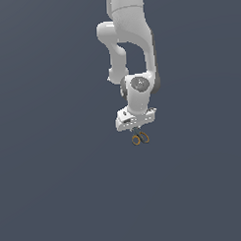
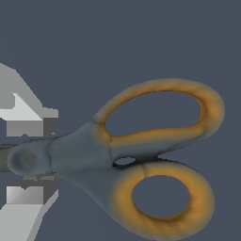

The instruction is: Pick up the object and move it to a goal position.

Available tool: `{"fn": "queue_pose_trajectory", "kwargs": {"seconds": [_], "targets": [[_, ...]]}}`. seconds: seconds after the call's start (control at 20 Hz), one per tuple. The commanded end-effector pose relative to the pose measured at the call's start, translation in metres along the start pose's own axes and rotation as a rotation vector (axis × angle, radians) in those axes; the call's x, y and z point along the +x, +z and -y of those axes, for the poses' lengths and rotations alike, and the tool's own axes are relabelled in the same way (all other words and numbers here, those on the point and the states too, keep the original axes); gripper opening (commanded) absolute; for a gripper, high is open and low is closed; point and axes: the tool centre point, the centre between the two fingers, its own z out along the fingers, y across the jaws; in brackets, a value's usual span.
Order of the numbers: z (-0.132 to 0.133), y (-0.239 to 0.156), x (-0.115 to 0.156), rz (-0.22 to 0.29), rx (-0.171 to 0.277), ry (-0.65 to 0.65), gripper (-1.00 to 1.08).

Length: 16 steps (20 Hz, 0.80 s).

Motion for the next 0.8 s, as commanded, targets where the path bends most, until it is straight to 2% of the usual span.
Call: {"fn": "queue_pose_trajectory", "kwargs": {"seconds": [0.0,0.75], "targets": [[0.014,-0.014,-0.006,-0.001,0.000,-0.001,-1.00],[0.110,-0.109,-0.047,0.000,-0.003,0.000,-1.00]]}}
